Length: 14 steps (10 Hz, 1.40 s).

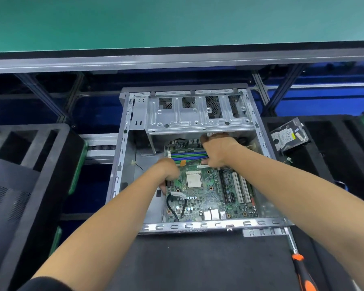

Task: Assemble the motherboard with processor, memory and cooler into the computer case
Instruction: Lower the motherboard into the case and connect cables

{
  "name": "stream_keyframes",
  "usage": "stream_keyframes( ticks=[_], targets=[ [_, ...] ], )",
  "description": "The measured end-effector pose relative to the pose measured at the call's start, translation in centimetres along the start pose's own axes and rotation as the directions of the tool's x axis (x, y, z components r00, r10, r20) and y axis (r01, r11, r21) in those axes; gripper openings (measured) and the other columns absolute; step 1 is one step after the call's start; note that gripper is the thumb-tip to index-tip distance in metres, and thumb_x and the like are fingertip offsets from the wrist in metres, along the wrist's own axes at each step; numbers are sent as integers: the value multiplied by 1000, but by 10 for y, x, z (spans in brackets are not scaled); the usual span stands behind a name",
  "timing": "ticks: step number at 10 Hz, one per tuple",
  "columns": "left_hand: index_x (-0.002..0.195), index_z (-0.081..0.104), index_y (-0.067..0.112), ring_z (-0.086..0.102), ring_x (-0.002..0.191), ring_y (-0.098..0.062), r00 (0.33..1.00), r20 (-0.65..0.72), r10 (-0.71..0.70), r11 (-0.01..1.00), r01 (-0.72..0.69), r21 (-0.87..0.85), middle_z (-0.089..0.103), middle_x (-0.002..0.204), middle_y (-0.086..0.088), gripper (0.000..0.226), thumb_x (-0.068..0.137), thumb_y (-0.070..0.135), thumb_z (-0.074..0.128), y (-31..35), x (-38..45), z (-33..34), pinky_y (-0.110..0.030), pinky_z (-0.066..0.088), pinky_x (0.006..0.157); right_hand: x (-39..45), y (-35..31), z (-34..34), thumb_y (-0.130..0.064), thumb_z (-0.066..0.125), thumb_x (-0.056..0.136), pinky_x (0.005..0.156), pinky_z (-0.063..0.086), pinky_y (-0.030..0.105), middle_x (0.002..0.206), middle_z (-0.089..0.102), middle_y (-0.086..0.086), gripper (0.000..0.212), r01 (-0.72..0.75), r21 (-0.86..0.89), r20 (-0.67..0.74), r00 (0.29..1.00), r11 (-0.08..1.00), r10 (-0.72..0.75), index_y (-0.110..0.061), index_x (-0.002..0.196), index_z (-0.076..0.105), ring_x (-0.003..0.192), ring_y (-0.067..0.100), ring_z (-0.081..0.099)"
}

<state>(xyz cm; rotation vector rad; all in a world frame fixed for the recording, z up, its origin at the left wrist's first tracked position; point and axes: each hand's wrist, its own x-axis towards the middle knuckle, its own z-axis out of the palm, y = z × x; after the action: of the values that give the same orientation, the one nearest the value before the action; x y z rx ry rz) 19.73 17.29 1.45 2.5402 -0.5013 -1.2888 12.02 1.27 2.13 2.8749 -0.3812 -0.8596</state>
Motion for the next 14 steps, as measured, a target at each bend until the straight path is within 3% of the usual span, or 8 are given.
stream_keyframes(
  ticks=[1, 2, 4, 5, 7, 11, 13, 14],
  targets=[
    [134, 42, -1, 60, 108, -38, 998, 26, -65, 989, 68, -131, 73, 85, -13, 40, 95, 7, 47, -5, 0, 7, -32, 47, 49, -2, -3, 0, -58, 45, 94, 69, 45, 37, 102, 56, 7, 73, 42, -63, -36, 998, 997, -44, -5, 144, 33, 92, 27, 56],
    [139, 32, -9, 62, 101, -22, 991, 67, -114, 993, 116, -28, 62, 44, -8, 50, 96, 10, 50, -5, -2, 0, -37, 47, 84, -5, -2, -2, -58, 44, 95, 64, 44, 35, 79, 40, -1, 72, 50, -51, -45, 998, 997, -52, -5, 142, 36, 80, 24, 49],
    [138, 7, -18, 59, 35, -18, 980, 35, -195, 980, 196, -39, 50, 129, -25, 58, 96, -1, 44, -1, -1, -1, -26, 54, 51, -7, 2, -3, -65, 46, 91, 80, 54, 40, 114, 57, 9, 82, 59, -39, 0, 998, 997, -59, -6, 147, 31, 101, 28, 58],
    [136, 10, -8, 70, 61, -31, 990, 34, -138, 990, 139, -33, 64, 99, -36, 52, 98, 9, 42, -4, -3, -4, -41, 59, 70, -6, 4, -2, -75, 50, 83, 91, 53, 43, 133, 54, 10, 95, 49, -18, 26, 998, 999, -49, -9, 149, 29, 115, 29, 57],
    [86, 60, -9, 72, 70, -24, 977, 186, -104, 995, 103, 11, 69, 102, -25, 14, 91, 3, 56, -8, -10, -24, -26, 59, 64, -7, 6, -3, -74, 54, 81, 83, 51, 40, 129, 57, 6, 88, 25, 48, 12, 1000, 999, -26, -10, 139, 40, 110, 26, 59],
    [81, 59, 10, 66, 76, -23, 989, -129, 76, 928, -23, 372, 66, 104, -10, 5, 85, 7, 57, -17, -1, -22, -28, 54, 62, -2, 7, 0, -74, 56, 79, 72, 46, 35, 128, 57, 3, 87, -3, 119, -11, 1000, 993, 5, -16, 141, 38, 107, 25, 59],
    [80, 60, 0, 65, 78, -33, 882, -462, 97, 992, -48, 117, 61, 77, -13, 17, 84, 13, 50, -20, 9, -36, -35, 56, 70, 2, 17, -2, -70, 47, 88, 81, 45, 37, 142, 50, 8, 80, -27, 240, 14, 1000, 970, 25, -14, 144, 37, 120, 29, 55],
    [59, 56, 0, 63, 54, -32, 911, -400, 96, 973, -171, -154, 59, 52, -13, 20, 70, 13, 47, -14, 5, -39, -35, 57, 65, 4, 15, -2, -71, 41, 90, 82, 43, 36, 142, 50, 8, 80, -36, 255, 49, 999, 966, 24, -13, 145, 37, 120, 28, 54]
  ],
)
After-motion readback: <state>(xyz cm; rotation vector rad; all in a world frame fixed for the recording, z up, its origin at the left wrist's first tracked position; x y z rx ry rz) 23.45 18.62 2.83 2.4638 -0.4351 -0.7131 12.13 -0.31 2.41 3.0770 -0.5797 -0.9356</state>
